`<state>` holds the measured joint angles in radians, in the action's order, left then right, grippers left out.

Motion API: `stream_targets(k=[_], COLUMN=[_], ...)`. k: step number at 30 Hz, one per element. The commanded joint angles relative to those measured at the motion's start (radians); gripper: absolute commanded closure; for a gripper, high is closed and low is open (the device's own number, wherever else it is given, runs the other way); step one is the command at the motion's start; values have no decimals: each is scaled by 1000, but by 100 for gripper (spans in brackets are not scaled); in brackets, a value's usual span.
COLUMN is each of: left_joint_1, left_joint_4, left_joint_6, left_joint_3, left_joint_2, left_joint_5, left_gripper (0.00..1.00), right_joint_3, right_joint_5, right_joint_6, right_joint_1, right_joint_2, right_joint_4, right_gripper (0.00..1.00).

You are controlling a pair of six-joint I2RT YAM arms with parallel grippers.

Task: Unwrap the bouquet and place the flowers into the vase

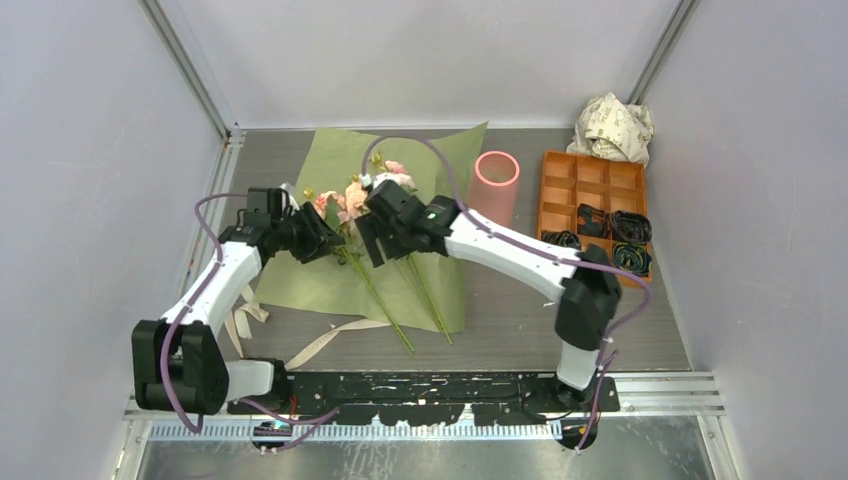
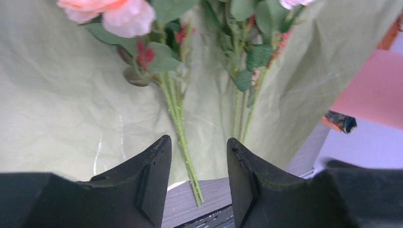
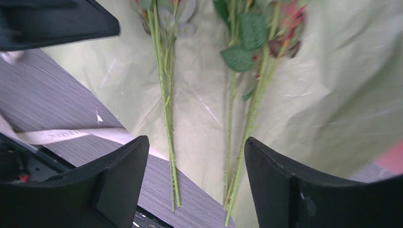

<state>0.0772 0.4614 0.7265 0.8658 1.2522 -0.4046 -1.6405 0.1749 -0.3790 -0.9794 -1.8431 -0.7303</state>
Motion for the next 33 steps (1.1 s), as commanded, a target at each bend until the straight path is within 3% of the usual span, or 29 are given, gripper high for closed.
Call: stream_targets(k=[1,15,23,33], left_joint_1=[3,104,116,118], left_joint_4=[24,2,-15,-16], left_joint_6=[30,57,51,30], left_joint_3=[34,130,129,121], left_joint_2=[55,322,382,361], left_joint_5=[101,217,242,281], left_gripper=[53,59,66,83], right_joint_3=[30,178,219,232], right_joint_5=[103,12,-19,-47], right_joint_6=[20,-6,-12,-30], right_joint_1=[35,155,177,179], right_joint_2=[173,307,330,333], right_joint_4=[28,78,101,121], right_gripper=[21,24,27,29])
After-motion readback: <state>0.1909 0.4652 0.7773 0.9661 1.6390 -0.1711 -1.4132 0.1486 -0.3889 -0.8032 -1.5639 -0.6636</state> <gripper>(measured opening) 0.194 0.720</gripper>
